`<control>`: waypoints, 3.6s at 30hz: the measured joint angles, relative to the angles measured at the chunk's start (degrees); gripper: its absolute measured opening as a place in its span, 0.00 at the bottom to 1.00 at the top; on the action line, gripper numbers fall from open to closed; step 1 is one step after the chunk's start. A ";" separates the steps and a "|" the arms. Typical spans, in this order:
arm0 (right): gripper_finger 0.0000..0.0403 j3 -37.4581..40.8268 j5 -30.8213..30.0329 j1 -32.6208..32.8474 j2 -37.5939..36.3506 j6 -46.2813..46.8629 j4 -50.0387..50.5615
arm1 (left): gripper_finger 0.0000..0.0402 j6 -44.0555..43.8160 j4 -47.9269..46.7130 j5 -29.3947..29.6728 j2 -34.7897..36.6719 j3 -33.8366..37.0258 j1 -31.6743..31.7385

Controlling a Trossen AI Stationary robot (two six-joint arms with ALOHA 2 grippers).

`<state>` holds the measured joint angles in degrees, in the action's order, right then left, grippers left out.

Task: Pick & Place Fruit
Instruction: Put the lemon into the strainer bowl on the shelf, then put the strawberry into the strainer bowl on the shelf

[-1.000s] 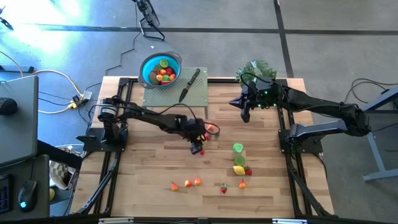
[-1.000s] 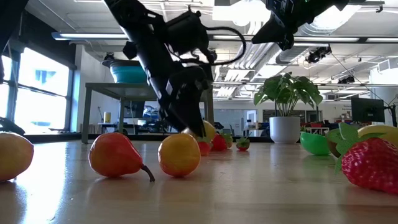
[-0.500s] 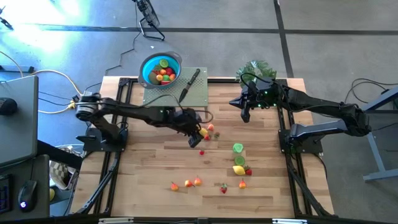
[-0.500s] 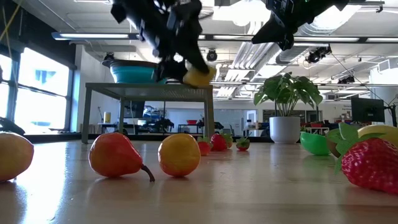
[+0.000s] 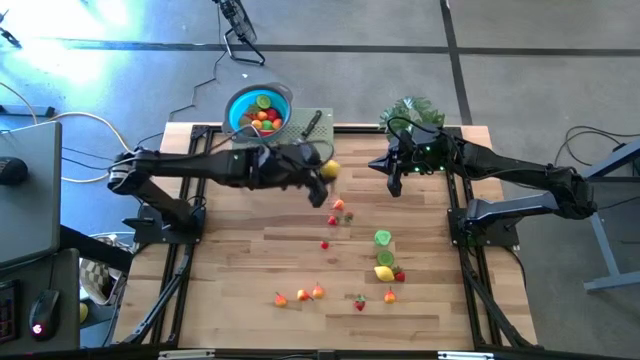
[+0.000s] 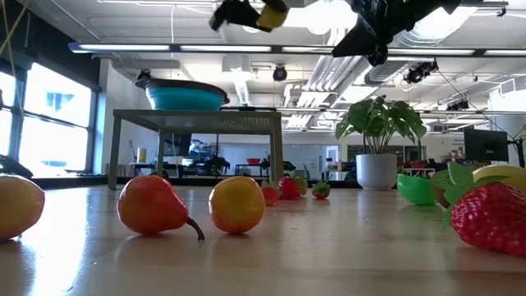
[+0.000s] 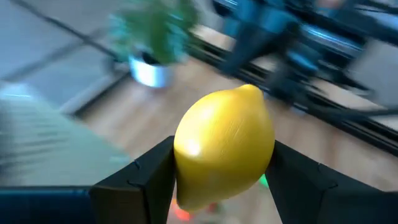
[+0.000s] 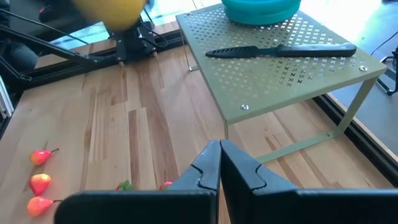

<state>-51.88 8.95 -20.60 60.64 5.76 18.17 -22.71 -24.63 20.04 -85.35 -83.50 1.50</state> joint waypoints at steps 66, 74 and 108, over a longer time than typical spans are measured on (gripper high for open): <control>0.01 0.00 -9.08 -6.51 0.00 -4.10 -0.37 | 0.52 -10.96 -41.30 4.48 0.25 -8.81 39.80; 0.01 0.00 -9.01 -6.86 0.00 -4.09 -0.37 | 0.52 -14.92 -45.06 6.08 0.22 -8.81 39.76; 0.01 0.00 -8.72 -6.80 0.00 -4.05 -0.32 | 0.73 -15.00 -43.38 8.84 -0.04 -7.61 39.60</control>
<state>-51.88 0.23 -27.40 60.64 1.71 17.85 -37.71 -68.01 28.88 -85.38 -91.11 41.10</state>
